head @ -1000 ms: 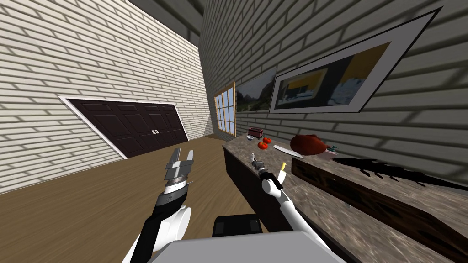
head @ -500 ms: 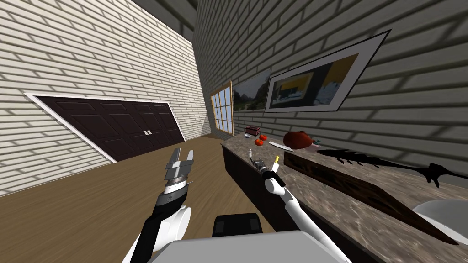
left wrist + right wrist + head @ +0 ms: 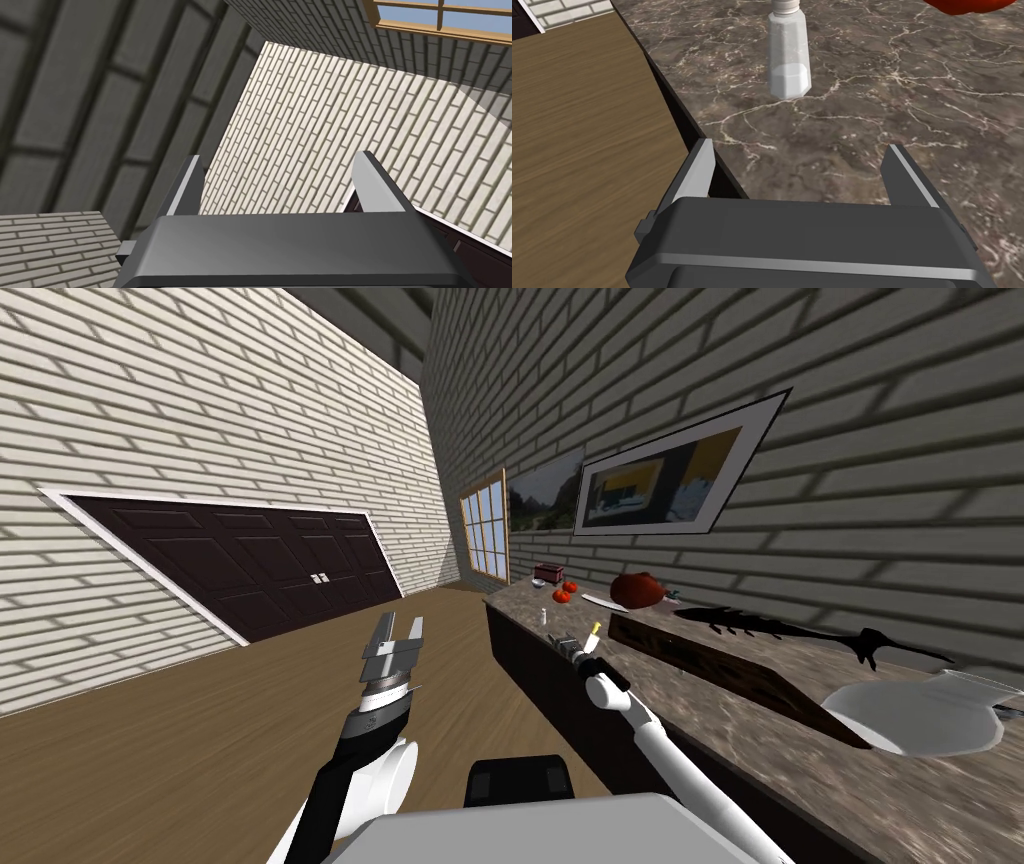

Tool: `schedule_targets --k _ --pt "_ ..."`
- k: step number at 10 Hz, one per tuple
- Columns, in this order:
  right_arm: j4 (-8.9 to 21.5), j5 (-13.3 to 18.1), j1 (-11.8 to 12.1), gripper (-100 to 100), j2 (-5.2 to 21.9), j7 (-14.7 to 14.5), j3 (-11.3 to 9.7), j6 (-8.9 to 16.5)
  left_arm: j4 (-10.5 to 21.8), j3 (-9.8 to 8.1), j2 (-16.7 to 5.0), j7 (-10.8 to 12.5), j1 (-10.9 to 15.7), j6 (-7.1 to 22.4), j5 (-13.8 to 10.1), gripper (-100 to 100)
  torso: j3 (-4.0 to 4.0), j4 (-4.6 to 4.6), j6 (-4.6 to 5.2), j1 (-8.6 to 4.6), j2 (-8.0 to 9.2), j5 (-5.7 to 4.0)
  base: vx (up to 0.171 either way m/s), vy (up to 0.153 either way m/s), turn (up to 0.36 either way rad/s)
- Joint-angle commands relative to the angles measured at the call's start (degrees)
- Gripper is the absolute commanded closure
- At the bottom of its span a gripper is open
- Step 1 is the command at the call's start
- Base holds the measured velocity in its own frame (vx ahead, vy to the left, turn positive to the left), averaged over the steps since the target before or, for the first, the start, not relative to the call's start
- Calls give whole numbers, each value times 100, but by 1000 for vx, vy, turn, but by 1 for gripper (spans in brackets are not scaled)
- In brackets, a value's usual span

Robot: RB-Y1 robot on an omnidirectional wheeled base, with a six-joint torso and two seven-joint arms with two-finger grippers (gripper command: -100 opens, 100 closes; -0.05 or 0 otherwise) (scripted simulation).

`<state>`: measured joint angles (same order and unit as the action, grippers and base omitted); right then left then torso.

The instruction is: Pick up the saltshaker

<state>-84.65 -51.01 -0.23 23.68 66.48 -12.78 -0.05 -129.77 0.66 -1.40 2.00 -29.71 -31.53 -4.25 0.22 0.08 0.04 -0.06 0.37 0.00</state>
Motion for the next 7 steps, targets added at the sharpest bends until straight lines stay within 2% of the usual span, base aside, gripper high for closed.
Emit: schedule_targets --k 1,3,5,7 --pt "11 -177 -66 -100 36 23 18 40 0 0 0 0 0 0 0 0 0 0 0 0 0 0 -25 -67 300" --pt "137 -376 -131 -100 29 -9 76 -47 0 -1 -1 0 -1 0 0 0 -29 -10 -2 -27 -52 -6 84 -128 302" --pt "283 -605 -203 -100 18 -27 134 -168 0 -2 -2 0 -2 0 0 0 -48 -18 -1 -55 -83 -12 114 -172 325" --pt "402 -792 -266 -100 -6 -45 171 -276 0 -1 -1 0 -3 0 0 0 -56 -21 -1 -39 -97 -10 121 -115 301"
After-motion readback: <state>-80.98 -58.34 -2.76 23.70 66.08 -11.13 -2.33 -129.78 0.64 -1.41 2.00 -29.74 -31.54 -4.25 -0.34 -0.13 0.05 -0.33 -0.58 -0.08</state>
